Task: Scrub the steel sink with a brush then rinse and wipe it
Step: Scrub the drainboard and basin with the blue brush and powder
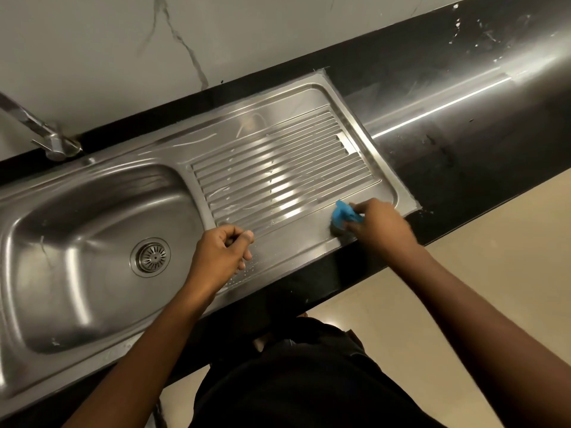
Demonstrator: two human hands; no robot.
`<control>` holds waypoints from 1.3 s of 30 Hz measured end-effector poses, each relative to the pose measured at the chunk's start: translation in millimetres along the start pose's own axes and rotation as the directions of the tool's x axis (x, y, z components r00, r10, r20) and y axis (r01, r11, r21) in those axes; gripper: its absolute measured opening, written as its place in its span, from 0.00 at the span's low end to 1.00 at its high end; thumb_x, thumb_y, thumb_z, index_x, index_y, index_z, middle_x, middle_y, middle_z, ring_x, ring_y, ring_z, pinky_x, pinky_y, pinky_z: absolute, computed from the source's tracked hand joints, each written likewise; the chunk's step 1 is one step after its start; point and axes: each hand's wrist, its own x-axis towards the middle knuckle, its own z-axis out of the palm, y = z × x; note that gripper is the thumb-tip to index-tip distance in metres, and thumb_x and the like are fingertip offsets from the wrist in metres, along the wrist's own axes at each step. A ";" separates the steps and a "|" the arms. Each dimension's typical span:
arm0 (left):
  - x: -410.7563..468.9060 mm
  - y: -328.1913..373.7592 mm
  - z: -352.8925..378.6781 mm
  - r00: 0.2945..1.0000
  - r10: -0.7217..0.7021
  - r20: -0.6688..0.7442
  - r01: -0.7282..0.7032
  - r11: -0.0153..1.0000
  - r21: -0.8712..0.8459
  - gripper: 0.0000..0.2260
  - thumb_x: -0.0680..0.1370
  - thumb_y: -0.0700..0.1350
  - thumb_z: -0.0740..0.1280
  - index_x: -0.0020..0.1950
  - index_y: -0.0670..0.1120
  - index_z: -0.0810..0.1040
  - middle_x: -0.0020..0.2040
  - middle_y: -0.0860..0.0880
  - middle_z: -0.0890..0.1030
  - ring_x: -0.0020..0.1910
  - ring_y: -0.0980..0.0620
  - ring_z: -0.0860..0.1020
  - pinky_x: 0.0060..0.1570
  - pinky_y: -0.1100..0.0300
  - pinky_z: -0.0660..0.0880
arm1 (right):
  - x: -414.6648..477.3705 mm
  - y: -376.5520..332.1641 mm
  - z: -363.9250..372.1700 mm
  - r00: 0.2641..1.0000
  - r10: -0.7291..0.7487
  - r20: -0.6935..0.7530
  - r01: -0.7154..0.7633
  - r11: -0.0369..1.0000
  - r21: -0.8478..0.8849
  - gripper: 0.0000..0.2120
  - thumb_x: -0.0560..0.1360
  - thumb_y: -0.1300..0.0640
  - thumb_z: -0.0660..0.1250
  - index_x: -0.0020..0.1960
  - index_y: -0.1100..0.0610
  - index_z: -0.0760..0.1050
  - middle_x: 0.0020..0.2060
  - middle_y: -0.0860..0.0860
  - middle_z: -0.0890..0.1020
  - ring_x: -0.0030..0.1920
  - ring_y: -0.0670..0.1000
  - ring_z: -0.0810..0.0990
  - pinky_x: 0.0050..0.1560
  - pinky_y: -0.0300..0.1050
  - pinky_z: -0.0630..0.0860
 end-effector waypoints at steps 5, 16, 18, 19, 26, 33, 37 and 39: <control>-1.5 4.3 1.3 1.000 0.008 -0.011 -0.008 1.000 0.012 0.09 0.83 0.48 0.69 0.48 0.45 0.84 0.36 0.45 0.85 0.31 0.51 0.79 0.35 0.55 0.76 | -34.6 -41.6 61.6 0.976 -0.209 0.066 0.204 0.977 0.067 0.22 0.80 0.45 0.69 0.72 0.48 0.76 0.61 0.53 0.83 0.56 0.53 0.83 0.60 0.55 0.81; -8.9 1.2 -3.0 0.999 0.010 -0.035 -0.010 1.000 0.001 0.09 0.83 0.48 0.69 0.47 0.45 0.84 0.36 0.45 0.85 0.32 0.49 0.79 0.35 0.54 0.77 | 19.2 -4.5 27.5 0.982 -0.119 -0.145 0.136 0.984 0.114 0.25 0.80 0.43 0.68 0.74 0.49 0.74 0.60 0.53 0.83 0.51 0.52 0.83 0.55 0.56 0.83; -8.7 -0.2 -0.8 1.000 0.004 -0.027 -0.004 1.000 0.004 0.10 0.83 0.49 0.69 0.46 0.46 0.84 0.36 0.45 0.85 0.32 0.49 0.79 0.36 0.53 0.77 | 10.5 -20.8 42.8 0.981 -0.173 -0.086 0.183 0.975 0.123 0.24 0.80 0.43 0.69 0.73 0.49 0.75 0.59 0.52 0.83 0.49 0.50 0.83 0.56 0.55 0.82; -8.7 -0.7 0.1 1.000 0.005 -0.026 -0.005 1.000 0.004 0.10 0.83 0.49 0.69 0.46 0.46 0.84 0.36 0.46 0.85 0.32 0.49 0.79 0.36 0.53 0.77 | 1.3 -26.5 51.4 0.976 -0.212 -0.041 0.215 0.970 0.113 0.24 0.80 0.43 0.69 0.73 0.48 0.75 0.60 0.52 0.83 0.50 0.50 0.83 0.57 0.54 0.82; -14.8 -9.4 -5.6 0.998 -0.019 -0.065 0.017 0.999 -0.036 0.09 0.83 0.48 0.69 0.46 0.46 0.84 0.35 0.45 0.84 0.31 0.49 0.79 0.36 0.54 0.77 | -0.7 21.3 20.9 0.984 -0.170 -0.057 0.169 0.985 -0.018 0.25 0.79 0.41 0.68 0.74 0.46 0.74 0.51 0.48 0.82 0.44 0.45 0.81 0.47 0.48 0.83; -28.0 -22.0 -16.4 0.998 -0.029 -0.047 0.028 0.999 -0.024 0.09 0.83 0.48 0.69 0.46 0.45 0.84 0.35 0.45 0.85 0.32 0.48 0.80 0.37 0.52 0.77 | 11.6 -3.9 36.8 0.983 -0.150 -0.103 0.159 0.984 0.083 0.24 0.80 0.46 0.69 0.74 0.50 0.73 0.60 0.53 0.83 0.51 0.50 0.83 0.55 0.53 0.83; -32.1 -24.2 -24.2 1.000 -0.021 -0.022 0.021 1.000 -0.016 0.09 0.83 0.48 0.69 0.47 0.45 0.84 0.36 0.45 0.85 0.32 0.47 0.80 0.37 0.52 0.78 | -10.6 -0.1 50.3 0.982 -0.179 -0.059 0.178 0.984 -0.021 0.25 0.79 0.41 0.68 0.74 0.48 0.73 0.58 0.51 0.83 0.48 0.47 0.81 0.50 0.46 0.81; -33.0 -25.0 -29.3 0.999 -0.020 -0.025 0.020 1.000 -0.021 0.09 0.83 0.48 0.69 0.47 0.45 0.84 0.36 0.44 0.85 0.32 0.47 0.80 0.37 0.52 0.79 | -10.7 14.7 37.0 0.987 -0.140 -0.073 0.139 0.990 -0.023 0.25 0.79 0.42 0.69 0.74 0.49 0.73 0.57 0.52 0.83 0.44 0.46 0.81 0.45 0.44 0.80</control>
